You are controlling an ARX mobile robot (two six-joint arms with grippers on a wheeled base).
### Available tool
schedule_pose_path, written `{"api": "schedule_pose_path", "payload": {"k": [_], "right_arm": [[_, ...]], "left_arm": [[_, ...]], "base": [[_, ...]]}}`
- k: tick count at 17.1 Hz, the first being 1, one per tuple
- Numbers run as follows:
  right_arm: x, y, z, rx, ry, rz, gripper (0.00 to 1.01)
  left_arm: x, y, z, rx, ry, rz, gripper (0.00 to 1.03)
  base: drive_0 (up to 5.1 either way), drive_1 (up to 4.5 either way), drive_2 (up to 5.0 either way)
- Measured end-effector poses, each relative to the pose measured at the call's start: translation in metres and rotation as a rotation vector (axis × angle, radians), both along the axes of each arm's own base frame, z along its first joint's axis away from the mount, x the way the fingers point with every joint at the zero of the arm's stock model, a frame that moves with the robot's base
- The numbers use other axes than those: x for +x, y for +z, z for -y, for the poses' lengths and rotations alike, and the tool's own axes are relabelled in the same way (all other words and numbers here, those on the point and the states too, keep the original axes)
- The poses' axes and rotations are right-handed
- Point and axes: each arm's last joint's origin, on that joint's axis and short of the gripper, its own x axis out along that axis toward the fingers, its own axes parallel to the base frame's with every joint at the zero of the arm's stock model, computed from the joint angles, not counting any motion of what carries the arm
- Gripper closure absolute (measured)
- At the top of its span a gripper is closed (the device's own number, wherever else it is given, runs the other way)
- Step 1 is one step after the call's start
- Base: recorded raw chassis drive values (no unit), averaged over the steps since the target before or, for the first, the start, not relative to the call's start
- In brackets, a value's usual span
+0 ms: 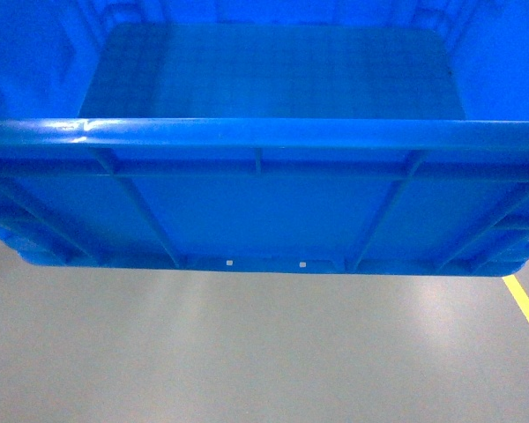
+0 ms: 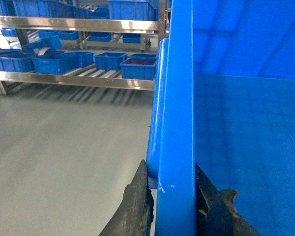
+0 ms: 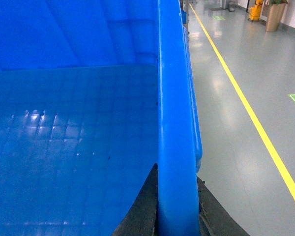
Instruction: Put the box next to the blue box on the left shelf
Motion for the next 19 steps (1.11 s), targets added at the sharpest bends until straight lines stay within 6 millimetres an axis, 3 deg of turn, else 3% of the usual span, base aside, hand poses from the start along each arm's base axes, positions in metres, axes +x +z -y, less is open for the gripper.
{"api": "schedule_pose_path", "payload": {"k": [19], "right_arm": [[0.0000, -0.0006, 0.0000, -0.001, 0.000, -0.004, 0.93]], "left_arm": [[-0.0001, -0.0002, 0.0000, 0.003, 0.000, -0.002, 0.90]], "base": [[0.0, 4.26, -4.3]]}}
